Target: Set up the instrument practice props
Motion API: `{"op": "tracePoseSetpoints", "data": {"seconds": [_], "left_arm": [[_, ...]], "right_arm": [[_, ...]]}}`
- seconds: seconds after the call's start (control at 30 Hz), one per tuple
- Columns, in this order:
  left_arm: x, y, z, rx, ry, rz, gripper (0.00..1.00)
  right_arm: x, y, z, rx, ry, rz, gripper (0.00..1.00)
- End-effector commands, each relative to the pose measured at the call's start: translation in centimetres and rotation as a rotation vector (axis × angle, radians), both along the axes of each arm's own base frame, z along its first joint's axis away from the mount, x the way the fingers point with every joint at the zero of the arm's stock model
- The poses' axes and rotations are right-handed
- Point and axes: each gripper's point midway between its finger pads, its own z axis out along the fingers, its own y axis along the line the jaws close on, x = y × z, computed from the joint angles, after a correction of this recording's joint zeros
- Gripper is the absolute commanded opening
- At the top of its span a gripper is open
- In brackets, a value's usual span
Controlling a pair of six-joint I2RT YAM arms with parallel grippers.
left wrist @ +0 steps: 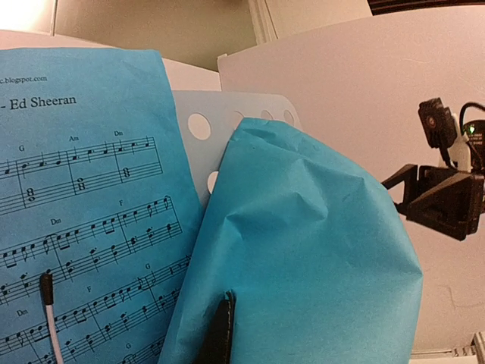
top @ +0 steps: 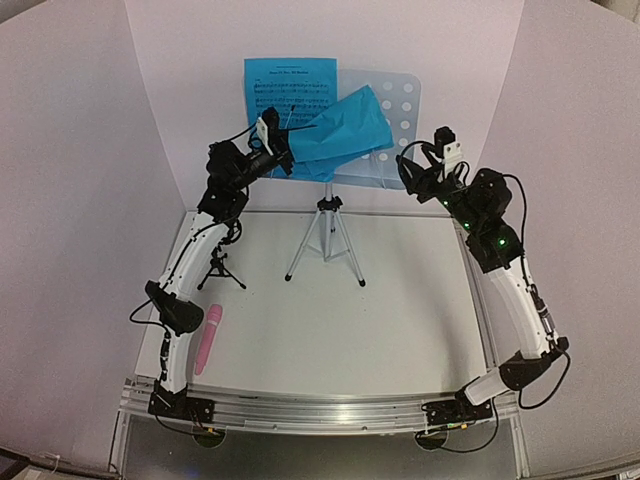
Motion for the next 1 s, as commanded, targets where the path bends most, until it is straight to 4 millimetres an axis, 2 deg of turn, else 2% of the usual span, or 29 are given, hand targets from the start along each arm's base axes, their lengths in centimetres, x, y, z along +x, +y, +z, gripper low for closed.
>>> {"op": "tracePoseSetpoints", "data": {"seconds": [0.0,0.1,0.37,0.63,0.77,0.97], "left_arm": [[-3.2,2.1,4.0,-0.059,-0.039,-0.027,0.00],[-2.5,2.1,3.7,-0.050,-0.041,-0.006,0.00],[-1.8,1.2,2.7,-0.057,0.000,-0.052,0.00],[-1.9,1.1,2.8,-0.103,0.047,-0.103,0.00],[-1.8,1.1,2.7,-0.112,0.069,-0.113,0.00],[-1.8,1.4,3.2,-0.127,0.069,-0.101,0.00]], "right_arm": [[1.0,-0.4,-1.0,0.034,0.078,-0.020,0.67],[1.7,-0.2,-1.2,0.050,0.097,-0.018,0.58],[3.0,2.1,-1.2,0.137,0.159,0.087,0.52],[4.6,1.7,-1.3,0.217,0.186,0.039,0.45],[5.4,2.1,-1.2,0.253,0.197,0.043,0.43],[5.4,5.1,-2.4,0.242,0.236,0.198,0.50]]}}
